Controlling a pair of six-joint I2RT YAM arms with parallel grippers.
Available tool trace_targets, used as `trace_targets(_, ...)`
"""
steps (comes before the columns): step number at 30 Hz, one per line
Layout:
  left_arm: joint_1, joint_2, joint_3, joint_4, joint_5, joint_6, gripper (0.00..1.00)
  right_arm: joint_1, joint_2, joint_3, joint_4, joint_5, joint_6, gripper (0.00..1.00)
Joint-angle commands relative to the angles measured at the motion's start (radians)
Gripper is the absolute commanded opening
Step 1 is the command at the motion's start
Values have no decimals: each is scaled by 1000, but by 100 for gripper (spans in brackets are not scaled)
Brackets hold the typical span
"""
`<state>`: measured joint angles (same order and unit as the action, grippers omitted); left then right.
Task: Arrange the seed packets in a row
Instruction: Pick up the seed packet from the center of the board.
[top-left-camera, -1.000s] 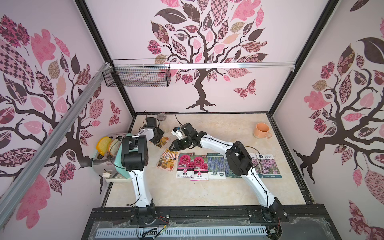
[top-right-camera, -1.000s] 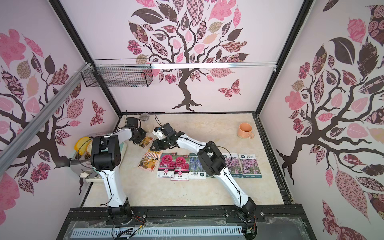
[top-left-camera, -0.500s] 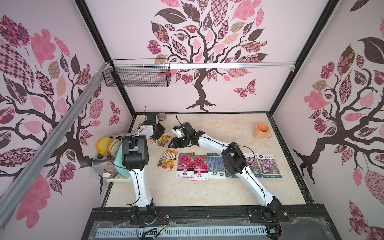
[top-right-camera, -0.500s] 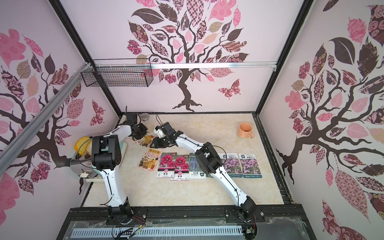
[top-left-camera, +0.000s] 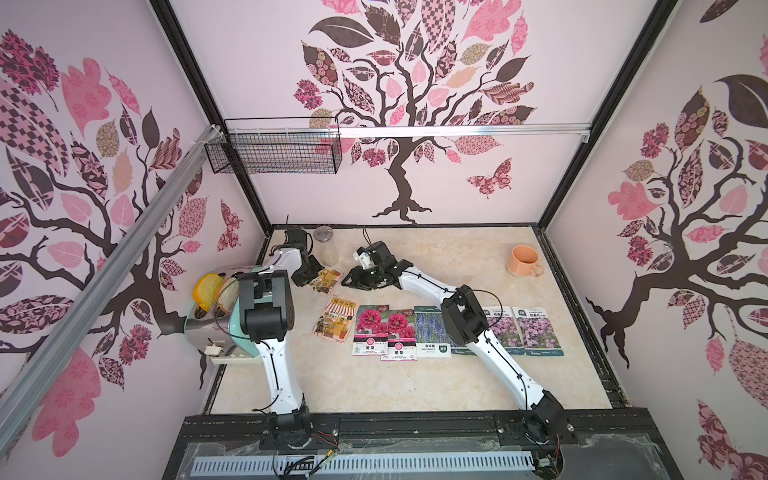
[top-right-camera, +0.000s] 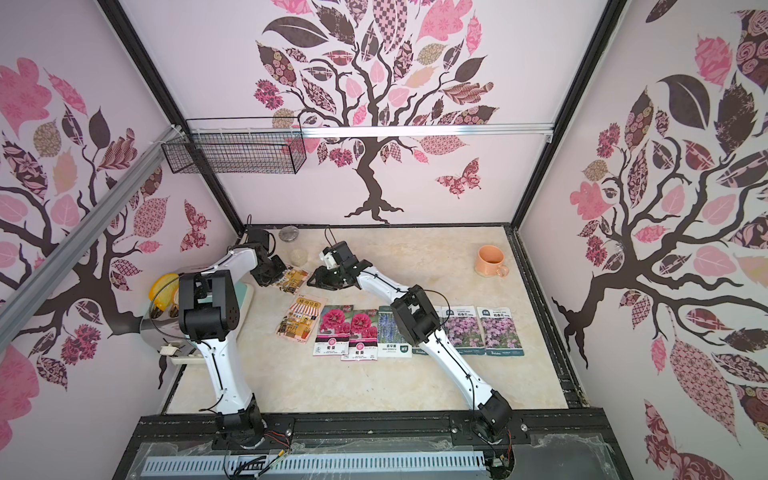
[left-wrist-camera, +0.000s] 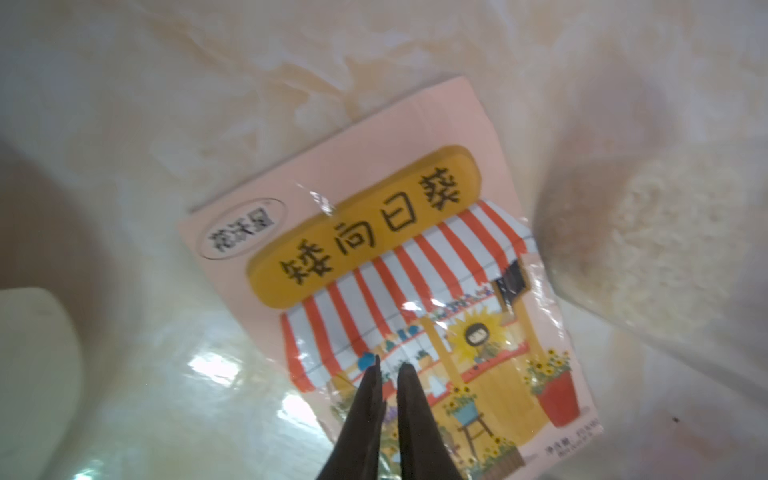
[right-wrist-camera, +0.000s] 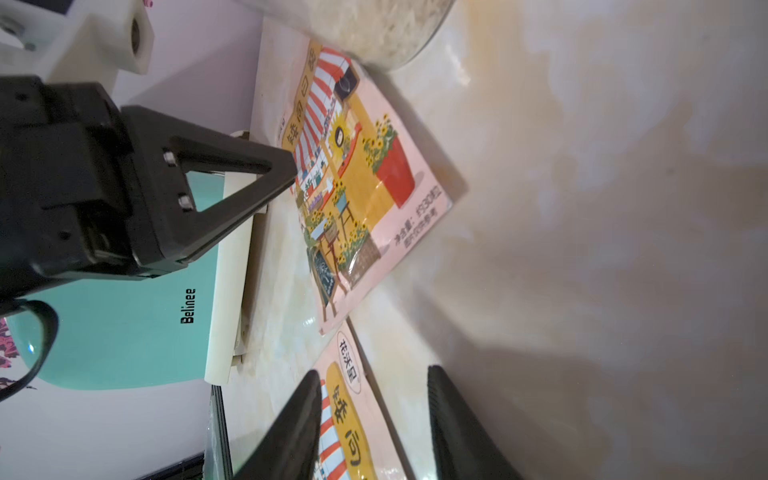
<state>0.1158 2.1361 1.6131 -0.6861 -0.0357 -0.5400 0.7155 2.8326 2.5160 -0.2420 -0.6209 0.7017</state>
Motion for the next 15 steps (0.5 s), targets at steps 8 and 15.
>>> trace_targets(8,-21,131,46,-146,-128,66,12,-4,103,94,11,9,85,45)
trace_targets(15,-56,106,12,-211,-99,80,12,-3,116,94,32,6,105,44)
